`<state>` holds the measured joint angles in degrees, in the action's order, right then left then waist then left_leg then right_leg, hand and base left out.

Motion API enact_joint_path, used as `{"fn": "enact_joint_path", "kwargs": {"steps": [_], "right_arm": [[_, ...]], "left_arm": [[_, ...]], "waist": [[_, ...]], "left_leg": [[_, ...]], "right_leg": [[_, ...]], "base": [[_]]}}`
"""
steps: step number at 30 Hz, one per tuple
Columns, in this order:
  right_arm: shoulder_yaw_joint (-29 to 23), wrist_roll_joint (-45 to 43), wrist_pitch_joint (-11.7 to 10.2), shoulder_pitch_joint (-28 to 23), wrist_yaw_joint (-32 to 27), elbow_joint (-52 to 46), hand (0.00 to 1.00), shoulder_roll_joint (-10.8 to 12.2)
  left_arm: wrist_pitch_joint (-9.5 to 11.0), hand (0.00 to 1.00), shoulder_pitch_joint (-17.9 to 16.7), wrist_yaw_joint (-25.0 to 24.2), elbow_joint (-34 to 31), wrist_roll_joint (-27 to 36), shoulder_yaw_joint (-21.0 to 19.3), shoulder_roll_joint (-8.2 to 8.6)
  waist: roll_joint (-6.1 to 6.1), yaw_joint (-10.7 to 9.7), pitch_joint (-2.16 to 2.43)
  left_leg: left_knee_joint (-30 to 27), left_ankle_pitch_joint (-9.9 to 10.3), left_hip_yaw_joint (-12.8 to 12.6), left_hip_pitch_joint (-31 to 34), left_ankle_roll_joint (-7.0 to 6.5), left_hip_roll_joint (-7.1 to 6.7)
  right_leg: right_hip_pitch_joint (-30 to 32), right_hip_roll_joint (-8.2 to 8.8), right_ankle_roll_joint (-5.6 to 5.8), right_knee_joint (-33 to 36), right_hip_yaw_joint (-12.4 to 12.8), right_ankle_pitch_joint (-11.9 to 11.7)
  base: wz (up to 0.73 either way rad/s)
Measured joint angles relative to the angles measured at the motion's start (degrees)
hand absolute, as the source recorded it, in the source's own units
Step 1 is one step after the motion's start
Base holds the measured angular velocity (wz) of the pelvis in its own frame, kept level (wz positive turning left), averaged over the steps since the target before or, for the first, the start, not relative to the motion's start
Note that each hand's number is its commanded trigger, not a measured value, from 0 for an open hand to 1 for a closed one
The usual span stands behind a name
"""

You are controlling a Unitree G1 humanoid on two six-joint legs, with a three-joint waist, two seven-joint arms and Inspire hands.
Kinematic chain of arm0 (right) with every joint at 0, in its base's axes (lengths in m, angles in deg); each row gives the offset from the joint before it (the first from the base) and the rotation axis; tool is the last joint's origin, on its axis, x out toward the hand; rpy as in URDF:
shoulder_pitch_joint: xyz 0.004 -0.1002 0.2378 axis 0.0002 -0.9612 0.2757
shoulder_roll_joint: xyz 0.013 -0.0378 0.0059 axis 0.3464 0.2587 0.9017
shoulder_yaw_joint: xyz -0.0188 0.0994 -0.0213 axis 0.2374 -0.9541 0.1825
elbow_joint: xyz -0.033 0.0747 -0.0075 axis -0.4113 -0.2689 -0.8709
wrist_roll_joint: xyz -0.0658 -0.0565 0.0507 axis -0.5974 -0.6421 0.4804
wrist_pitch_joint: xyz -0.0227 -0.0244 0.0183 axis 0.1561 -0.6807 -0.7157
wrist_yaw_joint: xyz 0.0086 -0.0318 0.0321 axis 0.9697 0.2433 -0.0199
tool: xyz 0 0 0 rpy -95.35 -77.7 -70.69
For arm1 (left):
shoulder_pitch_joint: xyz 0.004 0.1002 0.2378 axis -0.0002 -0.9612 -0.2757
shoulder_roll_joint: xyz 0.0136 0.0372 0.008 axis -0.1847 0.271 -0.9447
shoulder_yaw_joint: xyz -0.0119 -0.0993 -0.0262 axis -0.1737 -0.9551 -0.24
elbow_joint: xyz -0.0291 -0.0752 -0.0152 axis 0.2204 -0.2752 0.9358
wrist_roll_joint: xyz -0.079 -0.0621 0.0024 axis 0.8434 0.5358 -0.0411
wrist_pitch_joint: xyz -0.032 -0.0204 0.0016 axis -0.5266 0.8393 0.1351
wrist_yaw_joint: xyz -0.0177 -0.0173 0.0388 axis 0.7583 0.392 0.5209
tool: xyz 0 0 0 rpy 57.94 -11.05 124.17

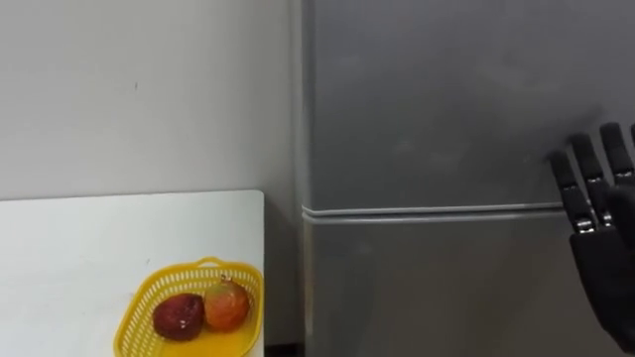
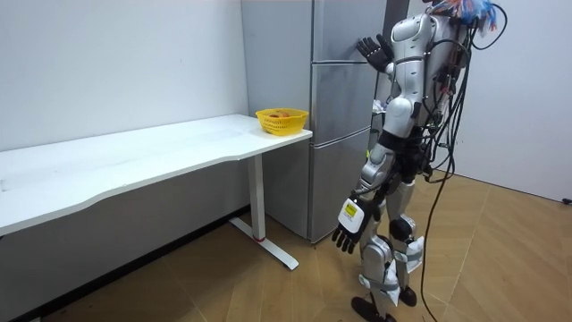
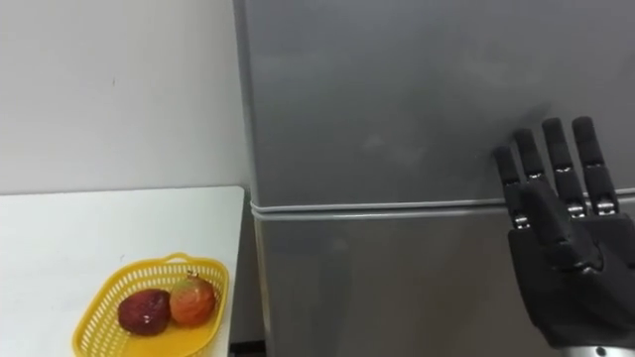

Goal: Retrieve from the upper fridge

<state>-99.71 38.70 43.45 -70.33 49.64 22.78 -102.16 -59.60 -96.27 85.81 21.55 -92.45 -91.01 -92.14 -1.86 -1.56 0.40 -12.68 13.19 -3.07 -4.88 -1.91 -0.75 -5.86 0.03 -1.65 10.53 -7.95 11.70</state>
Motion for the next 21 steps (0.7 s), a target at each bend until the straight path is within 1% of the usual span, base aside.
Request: {"fn": "enact_joint_path", "kwargs": {"steps": [1,4,6,7,8,9,10,11,12,13,14,15,16,18,21], "right_arm": [[-0.12,-0.06,0.01,0.00,-0.37,0.01,0.00,-0.04],[-2.55,-0.36,0.44,0.04,-4.12,0.02,0.00,-0.05],[-5.33,-0.45,0.31,0.01,-8.88,0.03,0.00,-0.02],[-6.00,-0.43,0.09,0.01,-10.32,0.03,0.00,-0.03],[-7.24,-0.85,-0.88,-0.01,-13.43,0.09,0.00,0.01],[-8.55,-2.12,-1.25,-0.11,-16.41,0.53,0.00,0.03],[-9.15,-2.85,-1.46,-0.15,-17.88,0.95,0.00,0.04],[-10.64,-5.03,-1.60,-0.16,-20.97,2.21,0.00,0.21],[-11.33,-6.14,-1.64,-0.16,-22.70,3.00,0.00,0.23],[-12.62,-7.70,-1.75,-0.13,-26.00,4.62,0.00,0.21],[-13.28,-8.80,-2.11,-0.04,-29.25,6.39,0.00,0.15],[-13.39,-9.85,-2.39,-0.03,-32.58,8.38,0.00,0.15],[-13.36,-10.49,-2.39,-0.04,-34.18,9.31,0.00,0.16],[-13.26,-11.91,-2.38,-0.09,-39.26,14.30,0.00,0.17],[-13.19,-13.69,-2.07,-1.63,-43.40,19.89,0.00,0.36]], "left_arm": [[0.03,0.00,0.00,0.18,-0.03,0.01,-0.01,0.00],[0.54,0.00,-0.19,1.67,-0.27,-0.34,-0.24,0.03],[0.98,0.00,-0.40,2.58,-0.35,-1.27,-1.24,-0.01],[1.12,0.00,-0.41,2.75,-0.40,-1.29,-1.24,-0.10],[1.24,0.00,-0.45,3.26,-0.61,-1.27,-1.23,-0.20],[1.21,0.00,-0.84,3.82,-0.64,-1.25,-1.23,-0.18],[1.20,0.00,-1.04,3.97,-0.66,-1.25,-1.23,-0.10],[1.14,0.00,-1.36,4.28,-0.85,-1.27,-1.37,0.07],[1.11,0.00,-1.61,4.43,-1.11,-1.30,-1.41,0.13],[1.05,0.00,-1.98,4.72,-1.73,-1.27,-1.41,0.17],[0.86,0.00,-2.13,4.96,-2.31,-1.28,-1.32,0.11],[0.14,0.00,-2.18,5.19,-3.36,-1.24,-1.17,0.09],[-0.10,0.00,-2.15,5.19,-3.80,-1.24,-1.16,0.09],[-0.53,0.00,-0.96,5.19,-4.12,-1.20,-1.02,0.09],[-1.22,0.00,-0.09,5.11,-5.31,-1.16,-0.97,0.11]], "waist": [[-0.04,-0.04,-0.01],[-0.15,-0.07,-0.01],[-0.13,-0.24,-0.04],[-0.11,-0.30,-0.06],[-0.12,-0.67,-0.04],[-0.03,-1.33,-0.03],[0.07,-1.49,-0.07],[0.17,-1.75,-0.10],[0.19,-1.93,-0.11],[0.23,-2.13,-0.09],[0.07,-2.49,-0.19],[-0.10,-2.91,-0.30],[-0.20,-2.99,-0.37],[-0.31,-3.21,-0.45],[-0.37,-3.30,-0.47]], "left_leg": [[0.00,0.00,-0.01,-0.02,0.00,0.00],[-0.12,0.00,0.05,0.11,0.00,0.00],[-0.10,0.00,0.25,0.44,0.00,-0.03],[-0.10,0.00,0.28,0.60,0.00,-0.03],[-0.10,0.00,0.40,0.94,0.00,-0.04],[-0.11,0.00,0.67,1.20,0.00,-0.06],[-0.11,0.00,0.66,1.22,0.00,-0.08],[-0.08,0.00,0.77,1.15,-0.01,-0.18],[-0.05,0.00,0.89,1.16,-0.01,-0.21],[0.01,0.00,0.86,1.14,-0.01,-0.22],[0.16,0.00,0.73,1.17,-0.01,-0.18],[0.15,-0.01,0.72,1.30,-0.01,-0.14],[0.16,-0.01,0.71,1.34,-0.01,-0.13],[0.13,-0.01,0.68,1.34,0.00,-0.15],[0.09,-0.01,0.69,1.59,-0.01,-0.20]], "right_leg": [[-0.01,-0.02,-0.01,0.00,0.04,-0.01],[0.06,0.04,0.01,-0.05,0.03,-0.05],[0.09,0.04,0.10,-0.76,-0.01,-0.24],[0.17,0.02,0.12,-0.80,-0.01,-0.27],[0.47,0.01,0.16,-0.80,-0.02,-0.31],[0.50,-0.01,0.22,-0.78,-0.09,-0.42],[0.45,-0.02,0.23,-0.87,-0.08,-0.53],[-0.01,-0.01,0.24,-0.93,-0.07,-0.58],[-0.12,0.02,0.24,-0.90,-0.09,-0.58],[-0.25,0.03,0.24,-0.89,-0.09,-0.58],[-0.13,-0.02,0.24,-0.89,-0.04,-0.58],[0.02,-0.05,0.23,-0.85,-0.10,-0.57],[0.09,-0.07,0.21,-0.85,-0.07,-0.56],[0.12,-0.07,0.17,-0.86,0.03,-0.50],[0.22,-0.05,0.19,-1.00,0.14,-0.48]], "base": [[0.00],[0.00],[0.05],[0.07],[0.10],[0.07],[0.00],[-0.03],[0.00],[0.00],[0.00],[0.00],[0.00],[0.00],[0.00]]}}
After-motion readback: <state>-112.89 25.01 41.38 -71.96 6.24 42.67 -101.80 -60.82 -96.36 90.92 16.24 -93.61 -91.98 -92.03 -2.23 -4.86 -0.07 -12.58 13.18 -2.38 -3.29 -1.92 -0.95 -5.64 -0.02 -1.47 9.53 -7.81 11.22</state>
